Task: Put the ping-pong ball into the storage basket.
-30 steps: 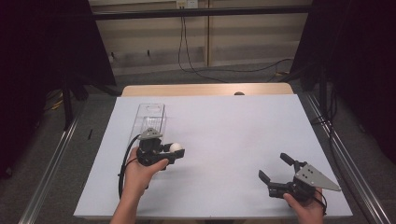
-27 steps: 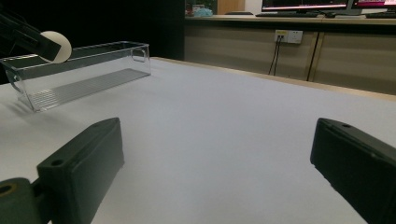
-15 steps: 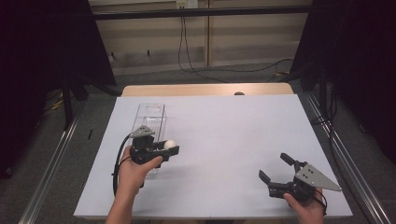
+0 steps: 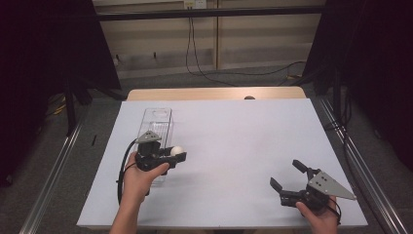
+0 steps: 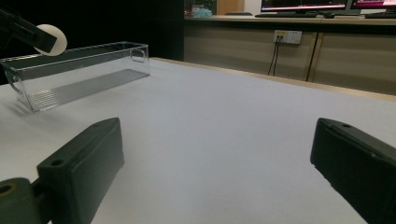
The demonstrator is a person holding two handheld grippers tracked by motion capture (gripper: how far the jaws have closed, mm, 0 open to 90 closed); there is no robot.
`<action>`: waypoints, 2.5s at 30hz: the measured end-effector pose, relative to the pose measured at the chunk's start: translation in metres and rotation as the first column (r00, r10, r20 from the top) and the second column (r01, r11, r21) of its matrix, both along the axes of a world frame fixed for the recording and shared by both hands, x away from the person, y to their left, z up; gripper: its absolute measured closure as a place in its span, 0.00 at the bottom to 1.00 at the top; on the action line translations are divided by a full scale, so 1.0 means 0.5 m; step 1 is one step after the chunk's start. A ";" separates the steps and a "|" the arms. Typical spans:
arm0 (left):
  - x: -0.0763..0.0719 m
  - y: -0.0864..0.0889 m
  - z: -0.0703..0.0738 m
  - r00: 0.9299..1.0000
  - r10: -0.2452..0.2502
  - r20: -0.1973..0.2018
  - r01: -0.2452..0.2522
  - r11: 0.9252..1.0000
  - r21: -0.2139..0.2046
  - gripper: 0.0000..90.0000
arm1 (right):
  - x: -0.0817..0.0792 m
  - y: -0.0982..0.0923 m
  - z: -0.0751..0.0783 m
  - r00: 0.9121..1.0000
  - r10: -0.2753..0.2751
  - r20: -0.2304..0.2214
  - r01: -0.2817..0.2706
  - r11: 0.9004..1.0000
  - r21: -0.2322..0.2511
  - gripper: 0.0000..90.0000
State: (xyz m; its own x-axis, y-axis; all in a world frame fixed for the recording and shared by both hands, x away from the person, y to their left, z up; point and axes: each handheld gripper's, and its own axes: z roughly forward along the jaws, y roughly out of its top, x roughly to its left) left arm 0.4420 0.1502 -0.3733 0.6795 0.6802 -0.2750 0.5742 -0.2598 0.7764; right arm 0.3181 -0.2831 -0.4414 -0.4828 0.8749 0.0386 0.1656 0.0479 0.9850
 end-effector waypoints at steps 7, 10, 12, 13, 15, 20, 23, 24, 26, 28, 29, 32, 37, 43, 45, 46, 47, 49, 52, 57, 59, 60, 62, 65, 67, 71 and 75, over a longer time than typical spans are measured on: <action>0.002 0.003 0.000 1.000 0.009 0.003 -0.009 1.000 0.001 0.57 | -0.001 -0.001 0.000 1.000 -0.001 -0.005 0.001 1.000 0.003 0.02; 0.003 0.006 0.001 1.000 0.006 0.003 -0.006 1.000 0.009 0.57 | 0.000 -0.002 0.000 1.000 -0.005 -0.004 0.005 1.000 0.003 0.02; 0.002 0.006 0.001 1.000 0.024 0.003 -0.024 1.000 -0.002 0.57 | -0.001 -0.002 0.001 1.000 -0.005 -0.003 0.005 1.000 0.002 0.02; 0.003 0.007 0.002 1.000 0.017 0.001 -0.017 1.000 -0.002 0.57 | -0.001 -0.002 0.001 1.000 -0.005 -0.003 0.005 1.000 0.002 0.02; 0.004 0.009 0.003 1.000 0.014 0.005 -0.014 1.000 0.008 0.57 | 0.000 -0.001 0.000 1.000 -0.006 -0.003 0.006 1.000 0.002 0.02; 0.005 0.009 0.002 1.000 0.021 0.004 -0.021 1.000 -0.001 0.57 | 0.000 -0.003 0.000 1.000 -0.003 -0.004 0.003 1.000 0.001 0.02; 0.005 0.011 0.003 1.000 0.020 0.005 -0.020 1.000 0.000 0.57 | -0.001 -0.003 0.000 1.000 -0.003 -0.005 0.003 1.000 0.001 0.03; 0.005 0.010 0.003 1.000 0.022 0.005 -0.022 1.000 -0.004 0.57 | 0.000 -0.003 0.000 1.000 -0.003 -0.005 0.003 1.000 0.001 0.03; 0.005 0.010 0.003 1.000 0.028 0.003 -0.028 1.000 0.001 0.57 | -0.001 -0.003 0.000 1.000 -0.003 -0.004 0.003 1.000 0.000 0.03; 0.006 0.010 0.003 1.000 0.029 0.003 -0.029 1.000 0.002 0.57 | -0.001 -0.003 0.000 1.000 -0.002 -0.005 0.002 1.000 0.001 0.02; 0.006 0.010 0.003 1.000 0.025 0.003 -0.025 1.000 0.006 0.57 | -0.001 -0.003 0.000 1.000 0.000 -0.005 0.000 1.000 0.005 0.02; 0.005 0.010 0.006 1.000 0.026 0.005 -0.026 1.000 -0.002 0.57 | -0.001 -0.003 0.000 1.000 -0.003 -0.008 0.003 1.000 0.006 0.02; 0.005 0.015 0.010 1.000 0.026 0.012 -0.026 1.000 0.001 0.57 | -0.001 -0.002 0.000 1.000 -0.002 -0.005 0.002 1.000 0.007 0.03; 0.007 0.021 0.011 0.999 0.030 0.013 -0.030 1.000 0.000 0.57 | -0.001 -0.003 0.000 1.000 -0.003 -0.005 0.003 1.000 0.006 0.03; 0.007 0.022 0.011 0.999 0.036 0.015 -0.036 0.999 -0.004 0.57 | -0.001 -0.003 0.001 1.000 -0.005 -0.006 0.005 1.000 0.007 0.02; 0.007 0.021 0.012 0.999 0.037 0.015 -0.037 0.999 -0.006 0.57 | -0.001 -0.003 0.000 1.000 -0.003 -0.005 0.003 1.000 0.007 0.03; 0.007 0.021 0.011 0.999 0.036 0.016 -0.036 0.999 -0.004 0.57 | -0.001 -0.003 0.000 1.000 -0.003 -0.005 0.003 1.000 0.007 0.03; 0.008 0.021 0.011 0.999 0.037 0.016 -0.037 0.999 -0.004 0.57 | -0.001 -0.003 0.000 1.000 -0.003 -0.003 0.003 1.000 0.004 0.02; 0.008 0.021 0.011 0.999 0.041 0.017 -0.041 0.999 -0.002 0.57 | -0.001 -0.003 0.001 1.000 0.001 -0.006 -0.001 1.000 0.003 0.02; 0.009 0.024 0.012 0.999 0.044 0.026 -0.044 0.999 0.002 0.57 | -0.002 -0.003 0.000 1.000 -0.004 -0.005 0.004 1.000 0.007 0.03; 0.009 0.026 0.013 0.998 0.048 0.030 -0.048 0.999 0.008 0.57 | -0.002 -0.003 0.001 1.000 -0.006 -0.005 0.006 1.000 0.010 0.02; 0.009 0.027 0.014 0.999 0.045 0.031 -0.046 0.999 0.013 0.57 | -0.002 -0.003 0.001 1.000 -0.005 -0.006 0.005 1.000 0.010 0.02; 0.009 0.029 0.015 0.998 0.048 0.034 -0.049 0.999 0.012 0.57 | -0.002 -0.003 0.001 1.000 -0.003 -0.006 0.003 1.000 0.008 0.02; 0.010 0.031 0.015 0.998 0.048 0.034 -0.049 0.999 0.011 0.57 | -0.002 -0.003 0.001 1.000 -0.004 -0.005 0.004 1.000 0.009 0.02; 0.010 0.031 0.016 0.998 0.056 0.037 -0.057 0.998 0.018 0.57 | -0.002 -0.003 0.001 1.000 -0.002 -0.005 0.002 1.000 0.007 0.02; 0.012 0.034 0.016 0.998 0.045 0.036 -0.045 0.999 0.017 0.57 | -0.002 -0.003 0.001 1.000 -0.002 -0.006 0.003 1.000 0.009 0.02; 0.012 0.036 0.017 0.998 0.055 0.038 -0.055 0.998 0.015 0.57 | -0.002 -0.003 0.001 1.000 -0.002 -0.005 0.002 1.000 0.004 0.02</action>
